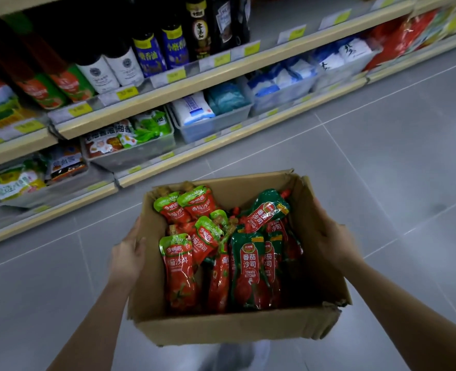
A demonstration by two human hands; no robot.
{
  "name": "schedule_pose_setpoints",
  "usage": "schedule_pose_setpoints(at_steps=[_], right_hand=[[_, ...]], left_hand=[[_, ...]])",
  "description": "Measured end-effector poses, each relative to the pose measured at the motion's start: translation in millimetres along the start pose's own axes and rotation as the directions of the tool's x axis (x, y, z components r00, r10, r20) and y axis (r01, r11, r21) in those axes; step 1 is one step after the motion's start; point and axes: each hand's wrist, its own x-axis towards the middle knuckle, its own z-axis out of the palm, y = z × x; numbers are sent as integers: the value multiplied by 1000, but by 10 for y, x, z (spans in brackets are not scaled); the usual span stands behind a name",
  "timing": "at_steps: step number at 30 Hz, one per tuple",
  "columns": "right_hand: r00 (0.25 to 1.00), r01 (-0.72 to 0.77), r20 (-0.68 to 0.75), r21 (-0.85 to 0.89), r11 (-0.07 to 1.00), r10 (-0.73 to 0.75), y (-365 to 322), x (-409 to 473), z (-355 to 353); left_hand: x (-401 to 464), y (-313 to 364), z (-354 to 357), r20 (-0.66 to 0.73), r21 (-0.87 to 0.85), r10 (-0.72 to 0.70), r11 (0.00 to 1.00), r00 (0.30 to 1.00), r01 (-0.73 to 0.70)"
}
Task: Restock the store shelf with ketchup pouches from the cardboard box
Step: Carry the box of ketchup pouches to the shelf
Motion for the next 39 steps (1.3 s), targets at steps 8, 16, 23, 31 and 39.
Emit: schedule_pose_setpoints(at_steps=[8,16,23,31,39], right_hand=[[1000,-7,28,-36,999,8,517,858,-497],[996,53,72,-55,997,-49,942,1751,-985],[975,171,160,-79,982,-157,1374,2564,-1457],[961,243,176,-180,953,-212,1883,3121,-1953],[986,84,164,-313,946,-34,2583,3789,-1562]], left_hand=[[470,845,681,9,7,-17,1000,1000,17],[765,1577,1075,-46,57,-30,998,998,32],[721,2139,1523,-75,77,-223,970,972,229],[552,2989,1938,-200,-173,-367,926,908,336],[1210,3208,2386,-212,-368,-378,885,901,284]])
